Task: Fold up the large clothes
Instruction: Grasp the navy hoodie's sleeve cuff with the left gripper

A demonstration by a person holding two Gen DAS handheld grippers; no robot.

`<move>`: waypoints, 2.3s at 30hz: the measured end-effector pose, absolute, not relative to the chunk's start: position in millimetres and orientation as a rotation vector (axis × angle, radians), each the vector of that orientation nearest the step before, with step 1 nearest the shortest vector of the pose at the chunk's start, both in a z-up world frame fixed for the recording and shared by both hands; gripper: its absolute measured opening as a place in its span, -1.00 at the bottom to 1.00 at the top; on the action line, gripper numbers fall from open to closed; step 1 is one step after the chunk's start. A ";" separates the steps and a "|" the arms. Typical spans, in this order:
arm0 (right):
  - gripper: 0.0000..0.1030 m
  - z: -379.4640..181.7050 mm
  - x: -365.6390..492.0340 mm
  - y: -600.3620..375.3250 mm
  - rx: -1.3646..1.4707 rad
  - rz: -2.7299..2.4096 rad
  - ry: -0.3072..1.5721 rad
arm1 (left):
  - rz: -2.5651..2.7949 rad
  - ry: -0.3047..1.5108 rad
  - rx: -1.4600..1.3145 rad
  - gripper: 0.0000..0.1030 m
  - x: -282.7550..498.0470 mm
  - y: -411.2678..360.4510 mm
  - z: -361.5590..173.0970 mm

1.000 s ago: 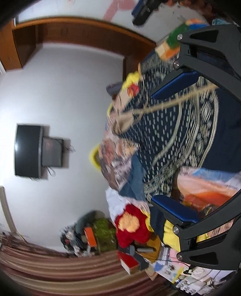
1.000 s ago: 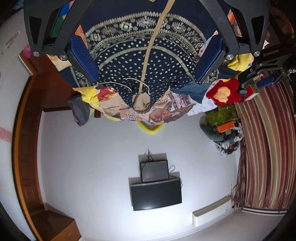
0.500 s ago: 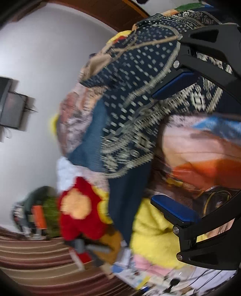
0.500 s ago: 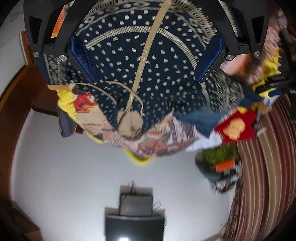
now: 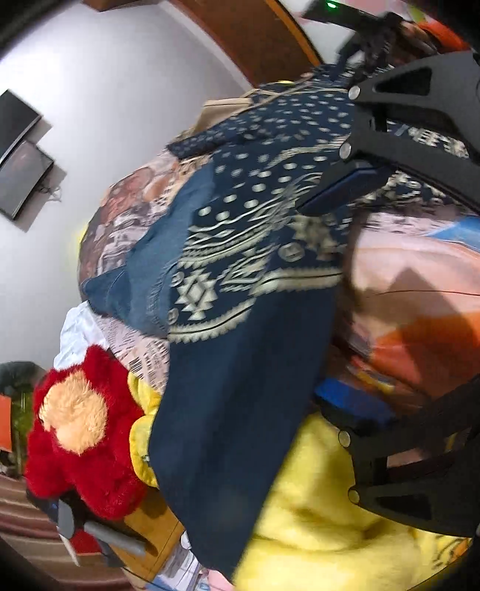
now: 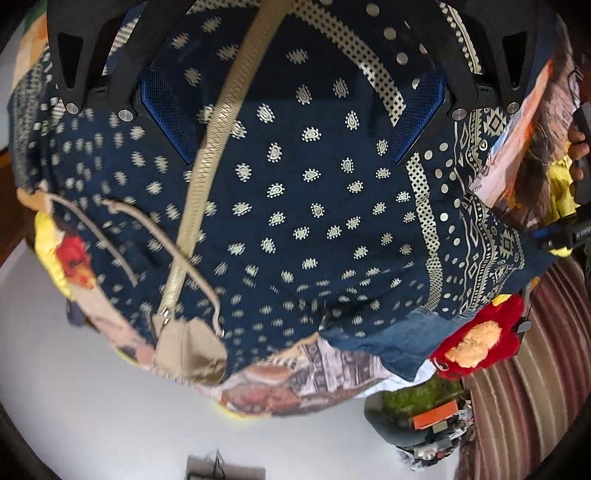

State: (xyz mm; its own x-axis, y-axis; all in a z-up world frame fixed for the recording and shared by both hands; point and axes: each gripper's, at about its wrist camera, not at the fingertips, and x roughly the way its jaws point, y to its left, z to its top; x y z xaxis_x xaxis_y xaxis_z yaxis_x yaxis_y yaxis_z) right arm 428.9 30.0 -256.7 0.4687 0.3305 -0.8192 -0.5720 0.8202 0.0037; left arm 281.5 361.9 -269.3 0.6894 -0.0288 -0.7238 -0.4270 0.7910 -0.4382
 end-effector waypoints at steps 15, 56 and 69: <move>1.00 -241.7 419.1 18.3 -0.301 0.564 0.915 | 0.555 0.723 -0.398 -0.78 310.2 370.9 -219.7; 1.00 -194.8 383.5 -160.1 -0.185 0.369 0.914 | -0.133 0.986 -0.112 0.42 361.6 101.3 -216.0; 1.00 -229.9 418.6 -107.2 -0.166 0.417 0.978 | 0.031 0.997 -0.532 0.45 391.6 263.4 -266.2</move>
State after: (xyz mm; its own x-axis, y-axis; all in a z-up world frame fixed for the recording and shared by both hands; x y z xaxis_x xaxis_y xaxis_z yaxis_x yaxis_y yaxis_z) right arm 418.6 -107.2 -229.9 0.4872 0.2677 -0.8312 -0.4148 0.9085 0.0495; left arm 391.6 263.4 -266.2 0.5533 -0.2134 -0.8052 -0.2630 0.8725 -0.4119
